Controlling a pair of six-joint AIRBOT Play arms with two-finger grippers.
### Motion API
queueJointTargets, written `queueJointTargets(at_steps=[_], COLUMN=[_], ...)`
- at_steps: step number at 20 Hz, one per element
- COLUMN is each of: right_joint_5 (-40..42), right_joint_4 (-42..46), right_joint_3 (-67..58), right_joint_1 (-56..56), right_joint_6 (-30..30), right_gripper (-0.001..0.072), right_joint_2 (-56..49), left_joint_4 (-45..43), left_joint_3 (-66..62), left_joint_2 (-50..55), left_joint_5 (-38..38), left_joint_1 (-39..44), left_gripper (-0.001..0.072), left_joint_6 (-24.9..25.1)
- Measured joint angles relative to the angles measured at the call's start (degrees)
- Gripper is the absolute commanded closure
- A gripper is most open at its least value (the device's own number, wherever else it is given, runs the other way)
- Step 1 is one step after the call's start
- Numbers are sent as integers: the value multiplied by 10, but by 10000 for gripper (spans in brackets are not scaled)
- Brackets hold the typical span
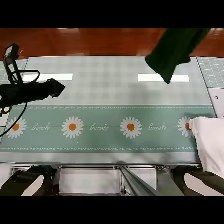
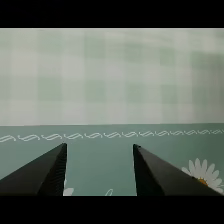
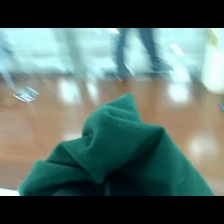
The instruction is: Fold the shirts.
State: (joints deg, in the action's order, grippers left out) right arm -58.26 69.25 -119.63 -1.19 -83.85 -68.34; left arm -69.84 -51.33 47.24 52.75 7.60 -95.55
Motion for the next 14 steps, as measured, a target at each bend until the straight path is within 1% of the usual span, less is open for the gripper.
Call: queueJointTargets(at_steps=[4, 7, 10, 12, 14], right_joint_5=[26, 23, -6, -32, -79], right_joint_4=[43, 86, 103, 114, 122], right_joint_3=[-1, -1, 3, 24, 65], right_joint_1=[138, 244, 318, 342, 355], right_joint_6=[6, 8, 6, -7, -18], right_gripper=[688, 688, 688, 688, 688], right_joint_2=[2, -11, -29, -36, -43], left_joint_4=[-1, -2, -2, -2, -2], left_joint_3=[0, 0, 0, 0, 0], left_joint_2=[14, 24, 29, 30, 31], left_joint_5=[-3, -15, -21, -23, -14], left_joint_1=[9, 10, -5, -25, -40], left_gripper=[201, 200, 201, 201, 200], left_joint_6=[0, -1, -1, -2, -2])
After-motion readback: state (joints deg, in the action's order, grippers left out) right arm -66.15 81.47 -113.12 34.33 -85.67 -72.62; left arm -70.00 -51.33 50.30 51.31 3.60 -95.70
